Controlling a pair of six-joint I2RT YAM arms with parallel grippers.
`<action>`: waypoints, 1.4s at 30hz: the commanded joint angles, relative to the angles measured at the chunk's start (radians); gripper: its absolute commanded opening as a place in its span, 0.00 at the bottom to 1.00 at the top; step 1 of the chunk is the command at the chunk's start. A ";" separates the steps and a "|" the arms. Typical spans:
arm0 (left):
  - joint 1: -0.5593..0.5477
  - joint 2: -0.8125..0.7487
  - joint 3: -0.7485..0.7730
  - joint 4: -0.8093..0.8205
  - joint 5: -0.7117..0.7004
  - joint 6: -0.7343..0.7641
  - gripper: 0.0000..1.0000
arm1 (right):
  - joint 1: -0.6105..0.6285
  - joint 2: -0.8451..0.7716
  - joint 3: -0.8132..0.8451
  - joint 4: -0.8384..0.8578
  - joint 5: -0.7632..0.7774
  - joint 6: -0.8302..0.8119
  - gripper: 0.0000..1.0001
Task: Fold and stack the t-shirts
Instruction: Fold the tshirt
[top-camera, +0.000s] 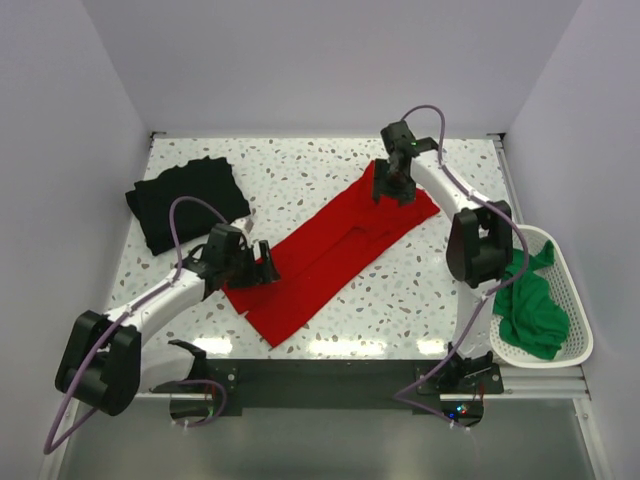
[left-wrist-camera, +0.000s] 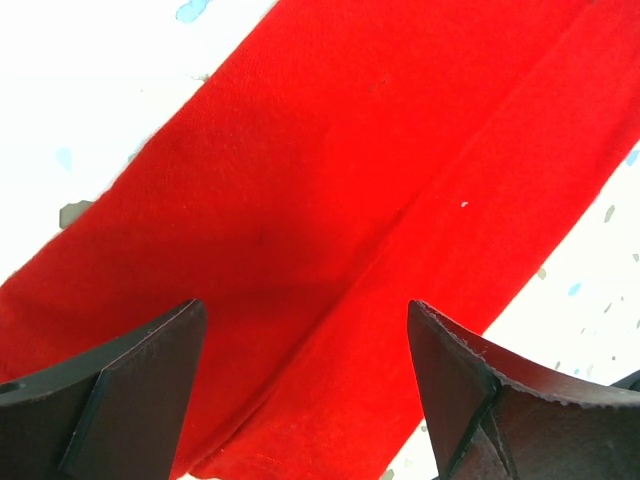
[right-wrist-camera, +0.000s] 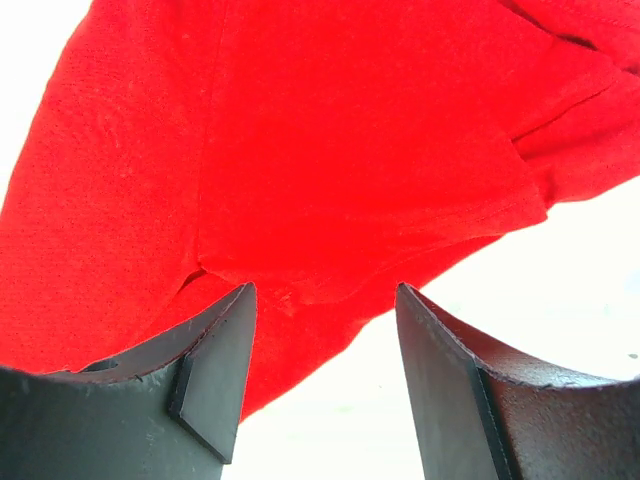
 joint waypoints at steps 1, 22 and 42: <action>-0.011 0.022 0.036 0.047 0.015 0.053 0.86 | 0.001 0.014 -0.045 0.047 -0.032 -0.016 0.62; -0.176 0.100 -0.055 -0.002 -0.011 -0.052 0.86 | 0.001 0.259 0.075 -0.023 0.057 -0.020 0.61; -0.486 0.254 0.025 0.208 0.133 -0.269 0.86 | 0.000 0.558 0.535 -0.132 0.020 -0.019 0.64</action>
